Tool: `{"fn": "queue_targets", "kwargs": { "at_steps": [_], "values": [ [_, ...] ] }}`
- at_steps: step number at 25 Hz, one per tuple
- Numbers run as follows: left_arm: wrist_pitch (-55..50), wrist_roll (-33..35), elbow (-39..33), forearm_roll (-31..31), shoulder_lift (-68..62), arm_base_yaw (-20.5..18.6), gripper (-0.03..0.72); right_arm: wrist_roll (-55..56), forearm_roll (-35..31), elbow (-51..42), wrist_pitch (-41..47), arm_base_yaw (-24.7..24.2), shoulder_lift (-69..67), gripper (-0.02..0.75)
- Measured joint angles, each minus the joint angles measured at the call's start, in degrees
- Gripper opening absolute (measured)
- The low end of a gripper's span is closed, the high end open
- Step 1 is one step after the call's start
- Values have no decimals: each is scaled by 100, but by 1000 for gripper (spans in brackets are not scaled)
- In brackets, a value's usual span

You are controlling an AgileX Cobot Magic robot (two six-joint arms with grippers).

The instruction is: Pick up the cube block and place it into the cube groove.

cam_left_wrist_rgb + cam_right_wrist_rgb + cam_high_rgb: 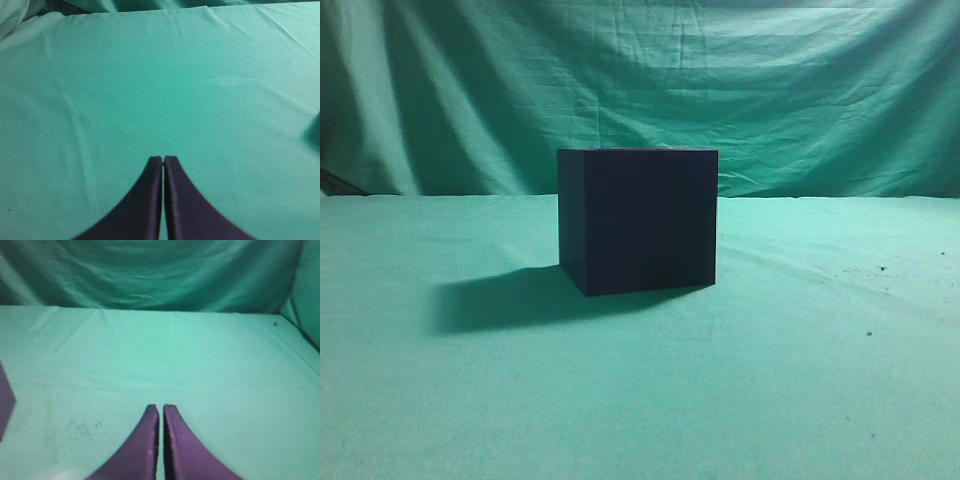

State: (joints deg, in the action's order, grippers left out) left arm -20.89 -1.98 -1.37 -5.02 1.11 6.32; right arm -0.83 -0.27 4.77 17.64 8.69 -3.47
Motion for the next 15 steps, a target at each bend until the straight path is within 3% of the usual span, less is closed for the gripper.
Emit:
{"fn": "queue_targets", "kwargs": {
  "at_steps": [4, 15],
  "values": [
    [0, 0, 0, 0, 0, 0, 0, 0, -94, -568, -152, -354, 319, 0],
    [0, 0, 0, 0, 0, 0, 0, 0, -117, -644, 391, -387, 404, 0]
  ]
}}
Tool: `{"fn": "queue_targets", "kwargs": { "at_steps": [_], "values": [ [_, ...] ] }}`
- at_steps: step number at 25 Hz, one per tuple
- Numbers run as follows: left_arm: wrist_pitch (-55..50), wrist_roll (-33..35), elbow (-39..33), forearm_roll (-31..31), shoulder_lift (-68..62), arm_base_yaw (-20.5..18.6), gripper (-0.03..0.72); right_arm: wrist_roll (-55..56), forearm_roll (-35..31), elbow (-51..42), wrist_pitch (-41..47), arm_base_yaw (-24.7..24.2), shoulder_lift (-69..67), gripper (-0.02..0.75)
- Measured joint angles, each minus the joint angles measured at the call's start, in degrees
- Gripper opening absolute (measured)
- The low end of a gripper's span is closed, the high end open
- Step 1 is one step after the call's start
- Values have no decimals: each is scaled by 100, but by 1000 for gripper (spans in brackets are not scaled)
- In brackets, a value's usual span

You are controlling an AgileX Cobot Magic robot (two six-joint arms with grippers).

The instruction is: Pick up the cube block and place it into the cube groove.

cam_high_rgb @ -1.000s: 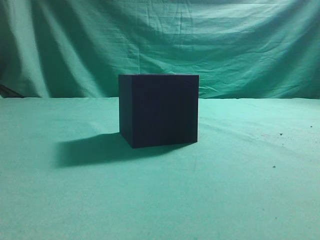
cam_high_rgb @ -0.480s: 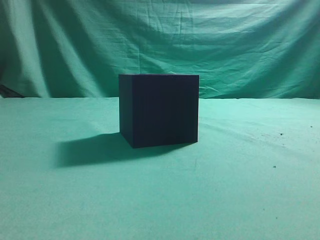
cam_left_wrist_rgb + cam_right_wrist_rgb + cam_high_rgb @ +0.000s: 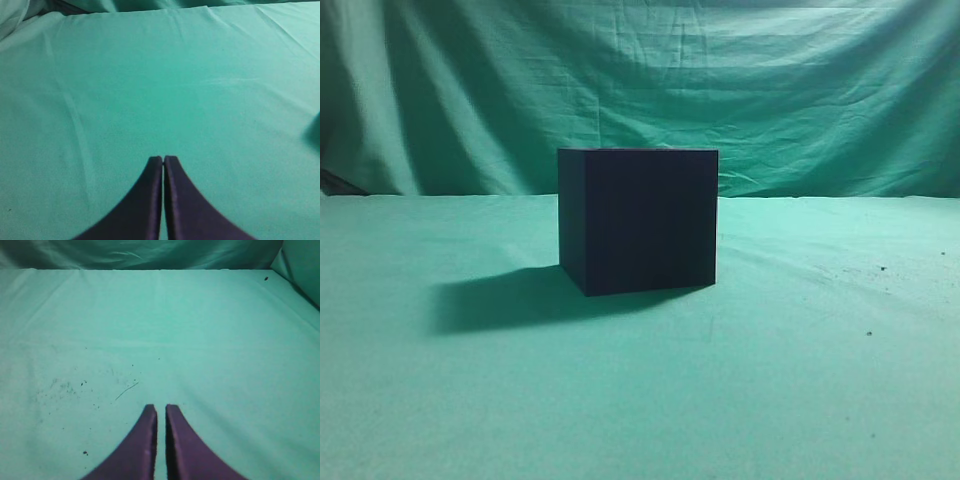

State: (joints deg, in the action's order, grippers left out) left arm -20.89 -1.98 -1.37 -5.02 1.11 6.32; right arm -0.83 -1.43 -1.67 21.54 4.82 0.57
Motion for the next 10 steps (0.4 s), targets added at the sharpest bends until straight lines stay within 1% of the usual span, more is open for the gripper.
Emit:
{"fn": "queue_targets", "kwargs": {
  "at_steps": [10],
  "values": [
    [0, 0, 0, 0, 0, 0, 0, 0, -12, 0, 22, 0, 0, 0]
  ]
}}
